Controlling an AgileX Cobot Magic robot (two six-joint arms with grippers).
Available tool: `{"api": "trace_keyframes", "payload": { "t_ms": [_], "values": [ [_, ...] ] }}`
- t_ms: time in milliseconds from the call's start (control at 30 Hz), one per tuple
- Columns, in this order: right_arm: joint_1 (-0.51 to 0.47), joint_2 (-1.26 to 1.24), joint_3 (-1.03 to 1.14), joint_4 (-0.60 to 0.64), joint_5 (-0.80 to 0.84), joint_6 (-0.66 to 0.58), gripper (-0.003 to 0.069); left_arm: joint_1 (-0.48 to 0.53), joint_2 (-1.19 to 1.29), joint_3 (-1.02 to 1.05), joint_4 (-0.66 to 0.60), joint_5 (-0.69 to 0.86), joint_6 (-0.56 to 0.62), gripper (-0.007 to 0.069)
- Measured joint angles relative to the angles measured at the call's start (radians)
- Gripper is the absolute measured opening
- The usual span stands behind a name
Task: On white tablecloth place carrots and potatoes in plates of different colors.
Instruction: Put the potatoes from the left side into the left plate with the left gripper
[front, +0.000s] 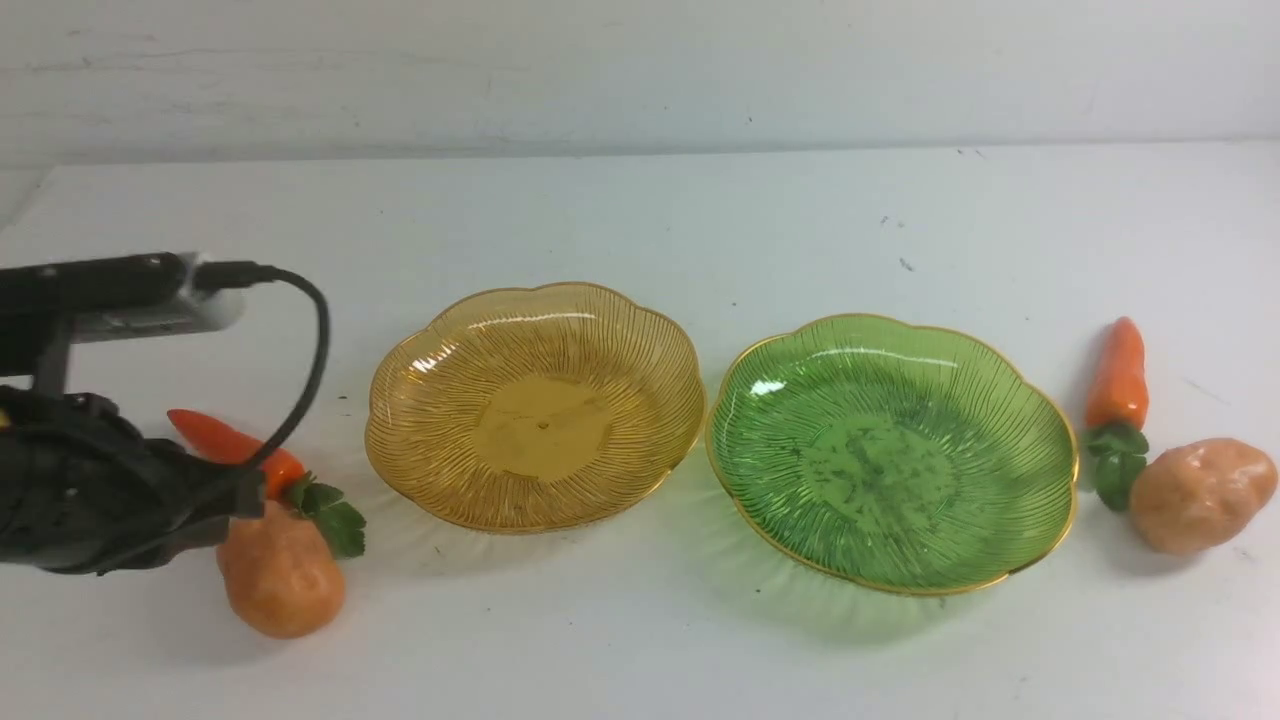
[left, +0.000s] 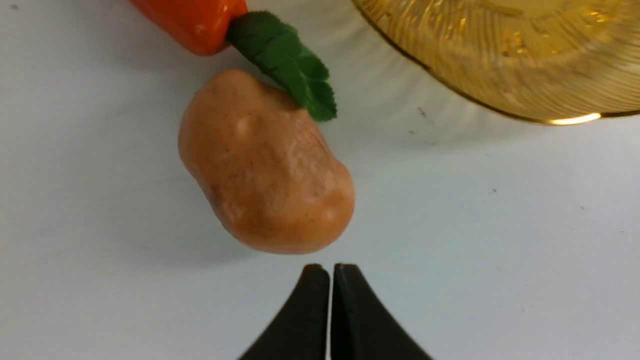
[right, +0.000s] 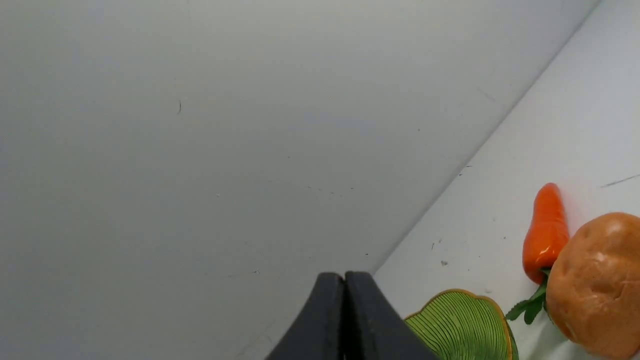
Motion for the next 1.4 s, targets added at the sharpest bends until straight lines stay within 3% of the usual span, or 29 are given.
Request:
{"api": "trace_keyframes", "payload": {
  "t_ms": [367,533,767,967,1067,1233,1367,1400],
  "values": [
    [0.004,0.121,-0.205,-0.170,0.450,-0.151,-0.0015,0.000,0.210,-0.058,-0.011,-0.002,-0.016,-0.0003],
    [0.009,0.453,-0.504,-0.410,0.777,-0.219,-0.0015,0.000,0.211,-0.064,0.016,-0.032,-0.022,0.0022],
    [0.009,0.655,-0.602,-0.462,0.892,-0.302,-0.0015,0.000,0.233,-0.065,0.044,-0.119,-0.075,0.0234],
    [0.009,0.674,-0.546,-0.381,0.868,-0.381,-0.0015,0.000,0.350,-0.066,0.063,-0.189,-0.147,0.0615],
    [0.009,0.674,-0.538,-0.373,0.864,-0.388,-0.0015,0.000,0.386,-0.066,0.066,-0.194,-0.155,0.0668],
    [0.009,0.674,-0.533,-0.367,0.848,-0.393,-0.0015,0.000,0.443,-0.066,0.073,-0.196,-0.157,0.0682],
    [0.009,0.674,-0.533,-0.366,0.837,-0.403,-0.0015,0.000,0.457,-0.068,0.096,-0.161,-0.157,0.0572],
    [0.009,0.674,-0.533,-0.366,0.835,-0.410,-0.0015,0.000,0.455,-0.075,0.111,-0.123,-0.157,0.0507]
  ]
}}
